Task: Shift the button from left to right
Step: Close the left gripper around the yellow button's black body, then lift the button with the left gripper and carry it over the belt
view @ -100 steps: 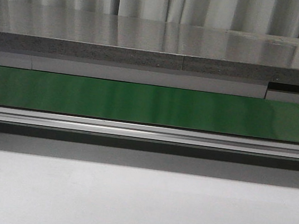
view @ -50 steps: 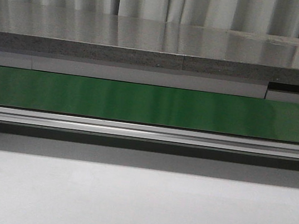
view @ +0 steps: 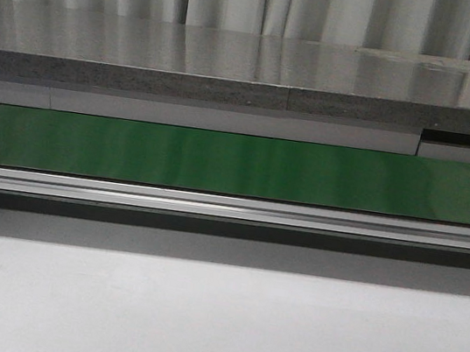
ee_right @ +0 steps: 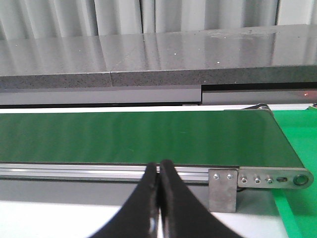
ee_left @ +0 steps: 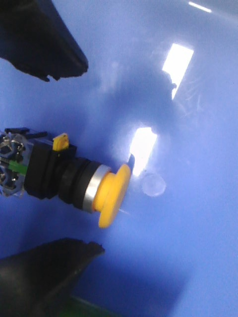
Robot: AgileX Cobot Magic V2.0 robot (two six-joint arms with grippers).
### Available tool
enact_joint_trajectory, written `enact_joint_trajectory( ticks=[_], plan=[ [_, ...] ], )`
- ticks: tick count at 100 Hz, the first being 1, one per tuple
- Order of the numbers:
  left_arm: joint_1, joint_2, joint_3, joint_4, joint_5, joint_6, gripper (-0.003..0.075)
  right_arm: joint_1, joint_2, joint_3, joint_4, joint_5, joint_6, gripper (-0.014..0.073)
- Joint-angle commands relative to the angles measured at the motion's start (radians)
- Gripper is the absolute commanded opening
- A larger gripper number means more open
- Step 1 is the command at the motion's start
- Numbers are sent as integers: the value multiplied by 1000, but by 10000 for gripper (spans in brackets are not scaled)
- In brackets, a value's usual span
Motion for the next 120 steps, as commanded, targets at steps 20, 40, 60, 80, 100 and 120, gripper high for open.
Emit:
enact_joint_trajectory(
  ticks=[20,40,60,80,100,120],
  plan=[
    [-51,16,-26,45,11,-20,611,0,-19,-17,-9,-77,-3,-67],
    [-67,18,-26,133,7,-79,360,0,-19,-17,-9,-77,-3,-67],
    [-67,18,-26,133,9,-79,-20,0,-19,-17,-9,-77,-3,-67],
    [-59,-11,-26,133,10,-79,-20,0,-19,-17,-9,-77,-3,-67],
    [-44,-142,-26,133,1,-79,-20,0,-19,-17,-9,-77,-3,-67],
    [-63,-287,-26,73,26,-24,-21,0,-19,-17,-9,-77,-3,-67]
  ],
)
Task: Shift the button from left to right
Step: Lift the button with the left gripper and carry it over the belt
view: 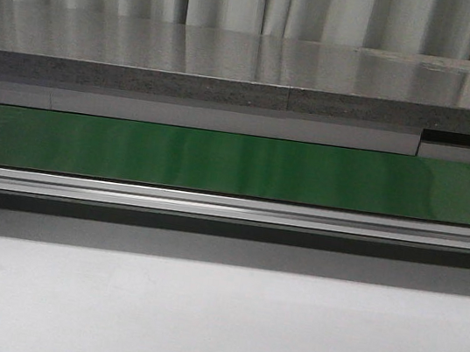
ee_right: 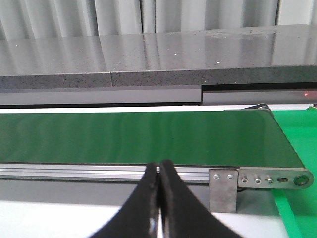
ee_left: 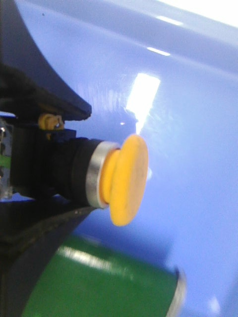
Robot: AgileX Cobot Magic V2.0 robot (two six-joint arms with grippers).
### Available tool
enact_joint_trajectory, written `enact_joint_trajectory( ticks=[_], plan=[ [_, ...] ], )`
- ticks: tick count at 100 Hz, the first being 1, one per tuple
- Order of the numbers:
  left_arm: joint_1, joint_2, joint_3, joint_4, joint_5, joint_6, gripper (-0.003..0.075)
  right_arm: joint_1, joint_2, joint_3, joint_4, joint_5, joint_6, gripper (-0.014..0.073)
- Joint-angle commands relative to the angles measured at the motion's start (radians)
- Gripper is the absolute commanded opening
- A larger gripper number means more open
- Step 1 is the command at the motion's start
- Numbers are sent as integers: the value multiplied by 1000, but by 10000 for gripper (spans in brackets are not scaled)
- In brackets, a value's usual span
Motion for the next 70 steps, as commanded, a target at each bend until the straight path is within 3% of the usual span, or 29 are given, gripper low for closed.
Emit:
enact_joint_trajectory(
  ticks=[1,47,70],
  plan=[
    [-19,-108,-22,-52,-1,40,-20,0,-19,-17,-9,-77,-3,-67],
    [-180,-96,-22,-58,57,88,-20,0,-19,-17,-9,-77,-3,-67],
    [-195,-66,-22,-56,64,90,-20,0,-19,-17,-9,-77,-3,-67]
  ],
)
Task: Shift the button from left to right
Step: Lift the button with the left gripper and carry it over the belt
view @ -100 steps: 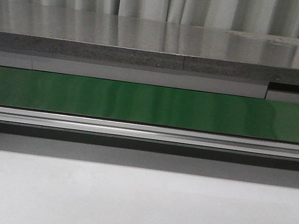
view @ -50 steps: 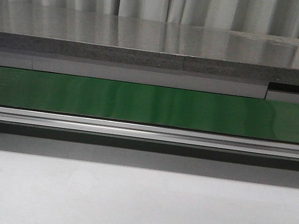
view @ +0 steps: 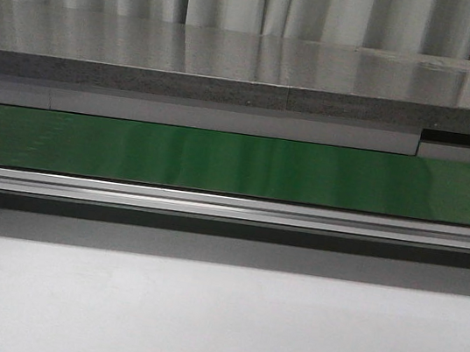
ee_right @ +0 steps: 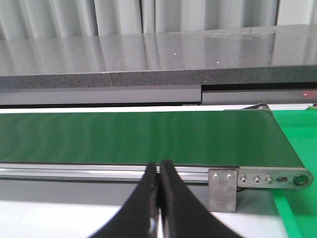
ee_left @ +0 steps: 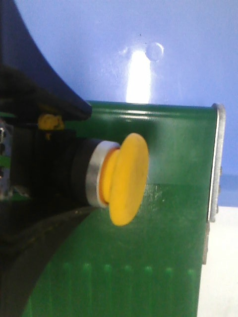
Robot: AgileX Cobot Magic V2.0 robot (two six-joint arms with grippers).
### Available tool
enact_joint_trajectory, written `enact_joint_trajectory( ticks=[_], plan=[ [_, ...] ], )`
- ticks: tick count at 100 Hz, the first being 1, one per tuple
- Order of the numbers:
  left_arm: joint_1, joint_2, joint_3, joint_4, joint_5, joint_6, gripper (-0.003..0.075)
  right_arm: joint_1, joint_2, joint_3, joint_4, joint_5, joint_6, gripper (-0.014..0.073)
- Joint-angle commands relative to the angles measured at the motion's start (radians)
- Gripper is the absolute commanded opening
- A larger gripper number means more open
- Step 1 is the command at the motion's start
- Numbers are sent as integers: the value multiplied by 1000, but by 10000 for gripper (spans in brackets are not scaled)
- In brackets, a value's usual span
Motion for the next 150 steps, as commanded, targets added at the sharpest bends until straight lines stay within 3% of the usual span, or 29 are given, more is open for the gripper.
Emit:
enact_joint_trajectory(
  ticks=[1,23,35,56,80,87,130,150],
  plan=[
    [-6,-34,-23,-18,-24,5,-20,0,-19,-17,-9,-77,-3,-67],
    [-6,-30,-23,-18,-24,5,-15,0,-19,-17,-9,-77,-3,-67],
    [-6,-29,-23,-18,-26,5,50,0,-19,-17,-9,-77,-3,-67],
    [-8,7,-23,-24,-16,5,281,0,-19,-17,-9,-77,-3,-67],
    [-12,27,-23,-38,-3,5,627,0,-19,-17,-9,-77,-3,-67],
    [-12,15,-25,-38,-3,5,686,0,-19,-17,-9,-77,-3,-67],
    [-12,-196,-25,-99,-39,59,691,0,-19,-17,-9,-77,-3,-67],
    [-23,-353,14,-275,-101,181,690,0,-19,-17,-9,-77,-3,-67]
  ],
)
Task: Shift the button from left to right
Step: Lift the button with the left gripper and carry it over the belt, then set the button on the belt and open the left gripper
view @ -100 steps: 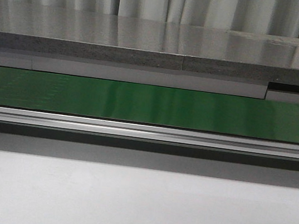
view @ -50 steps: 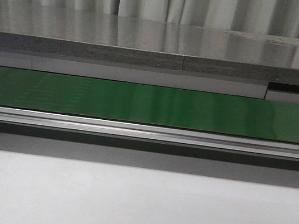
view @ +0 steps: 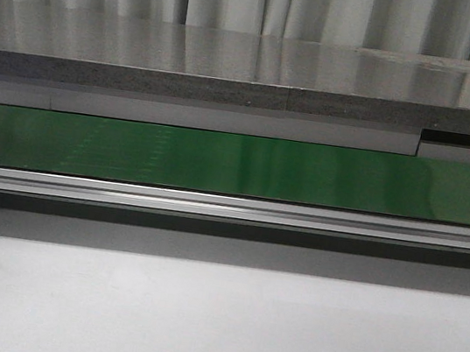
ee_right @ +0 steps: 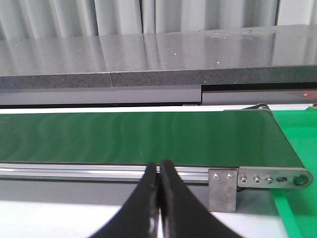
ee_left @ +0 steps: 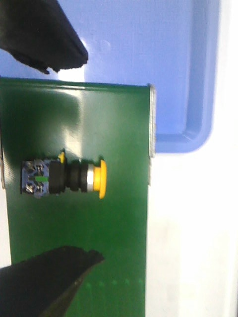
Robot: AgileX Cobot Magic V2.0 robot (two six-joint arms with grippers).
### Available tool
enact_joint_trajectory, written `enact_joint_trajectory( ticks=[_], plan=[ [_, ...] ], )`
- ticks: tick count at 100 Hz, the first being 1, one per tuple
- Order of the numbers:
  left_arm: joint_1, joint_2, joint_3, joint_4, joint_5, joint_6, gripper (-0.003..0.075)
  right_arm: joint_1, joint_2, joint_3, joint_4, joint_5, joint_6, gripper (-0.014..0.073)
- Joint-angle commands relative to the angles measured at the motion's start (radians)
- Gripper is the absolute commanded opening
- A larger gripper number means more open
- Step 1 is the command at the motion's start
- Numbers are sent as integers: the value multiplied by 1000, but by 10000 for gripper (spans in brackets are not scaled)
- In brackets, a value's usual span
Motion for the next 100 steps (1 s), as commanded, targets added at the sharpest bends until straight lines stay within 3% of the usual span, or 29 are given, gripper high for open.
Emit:
enact_joint_trajectory(
  ticks=[1,56,100],
  plan=[
    [-18,-115,3,-114,-74,68,690,0,-19,-17,-9,-77,-3,-67],
    [-243,-769,624,-43,-707,74,690,0,-19,-17,-9,-77,-3,-67],
    [-251,-1187,1048,-53,-840,74,690,0,-19,-17,-9,-77,-3,-67]
  ],
)
